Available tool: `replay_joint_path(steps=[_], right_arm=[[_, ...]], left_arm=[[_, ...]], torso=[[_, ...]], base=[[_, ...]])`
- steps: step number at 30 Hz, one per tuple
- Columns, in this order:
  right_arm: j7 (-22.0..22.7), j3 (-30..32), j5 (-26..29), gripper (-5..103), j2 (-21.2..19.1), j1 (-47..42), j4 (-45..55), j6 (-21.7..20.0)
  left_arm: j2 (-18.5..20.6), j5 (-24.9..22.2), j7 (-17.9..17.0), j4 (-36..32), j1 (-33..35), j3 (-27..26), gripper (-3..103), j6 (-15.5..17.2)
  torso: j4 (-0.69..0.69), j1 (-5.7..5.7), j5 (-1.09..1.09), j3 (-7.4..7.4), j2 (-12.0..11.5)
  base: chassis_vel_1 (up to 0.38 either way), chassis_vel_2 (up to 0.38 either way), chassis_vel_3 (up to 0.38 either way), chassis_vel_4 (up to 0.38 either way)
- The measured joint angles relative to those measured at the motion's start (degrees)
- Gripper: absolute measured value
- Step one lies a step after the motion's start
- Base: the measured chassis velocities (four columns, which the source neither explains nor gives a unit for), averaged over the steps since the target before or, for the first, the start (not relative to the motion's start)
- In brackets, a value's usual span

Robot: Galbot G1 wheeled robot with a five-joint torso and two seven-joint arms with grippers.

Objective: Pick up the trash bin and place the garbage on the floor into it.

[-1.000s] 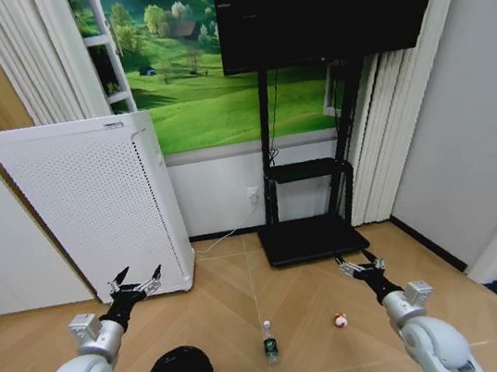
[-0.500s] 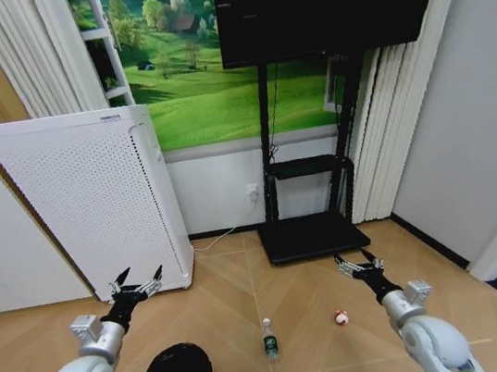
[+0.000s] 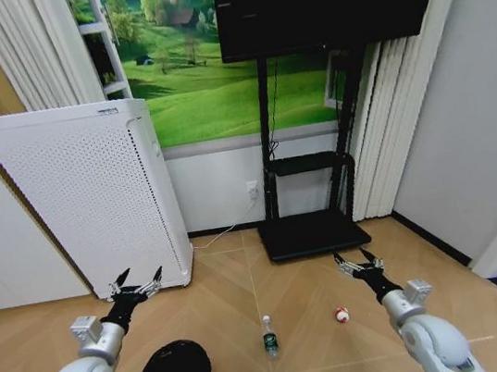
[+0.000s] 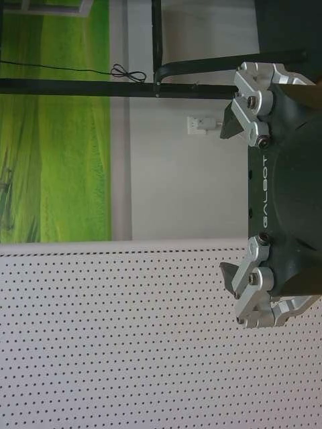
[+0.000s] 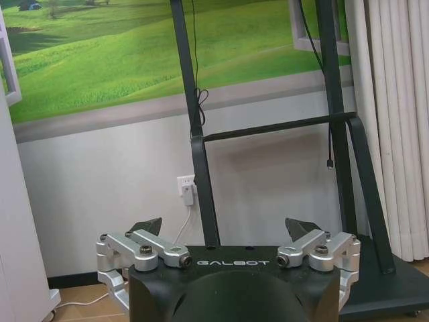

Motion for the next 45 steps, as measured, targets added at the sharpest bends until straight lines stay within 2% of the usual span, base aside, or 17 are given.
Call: replay_joint_path(steps=[13, 19, 26, 32, 34, 35, 39, 45], right_arm=[[-0.1, 0.4, 0.7, 100, -0.6, -0.3, -0.3, 0.6], [-0.7, 0.7, 1.2, 100, -1.1, -0.7, -0.6, 0.6], [-0.7, 0.3, 1.3, 100, -1.4, -0.4, -1.4, 0.8], [-1.6, 0.2, 1.3, 100, -1.3, -0.7, -1.7, 0.7], [-1.7, 0.3, 1.3, 100, -1.1, -0.9, -2.0, 0.8], [-1.7, 0.8, 1.1, 100, -0.8, -1.2, -2.4, 1.2], [-1.7, 1.1, 0.8, 100, -0.5, -1.5, -2.9, 1.7], [-1.9, 1.3, 0.1, 100, -0.7, -1.9, -3.9, 2.4]], left_arm=[[-0.9, 1.0, -0.2, -0.6, 1.1, -0.1, 100, -0.2], [-1.8, 1.2, -2.5, -0.9, 2.1, 0.1, 100, -1.3], [-6.7, 3.3, -3.6, -4.1, 6.9, -0.8, 100, -1.2], [-10.8, 7.1, -3.5, -5.6, 12.4, -2.2, 100, -1.5], [-11.8, 8.3, -3.4, -5.9, 14.8, -2.8, 100, -0.9], [-12.0, 8.7, -3.6, -5.9, 16.5, -2.9, 100, 0.8], [-12.1, 8.6, -3.6, -5.2, 18.1, -3.2, 100, 2.8], [-11.8, 4.9, -3.7, -3.1, 22.2, -4.1, 100, 7.2]], torso=[[0.0, -0.55, 0.0, -2.36, -2.9], [-0.01, -0.76, 0.0, -3.46, -4.2], [0.0, -0.77, 0.0, -3.9, -4.6], [0.01, -0.74, 0.0, -3.87, -4.6], [0.01, -0.72, 0.0, -3.82, -4.5], [0.0, -0.7, 0.01, -3.77, -4.5], [-0.02, -0.69, 0.01, -3.73, -4.4], [0.0, -0.66, -0.01, -3.63, -4.3]], base=[[0.0, 0.0, 0.0, 0.0], [0.0, 0.0, 0.0, 0.0], [0.0, 0.0, 0.0, 0.0], [0.0, 0.0, 0.0, 0.0], [0.0, 0.0, 0.0, 0.0], [0.0, 0.0, 0.0, 0.0], [0.0, 0.0, 0.0, 0.0], [0.0, 0.0, 0.0, 0.0]])
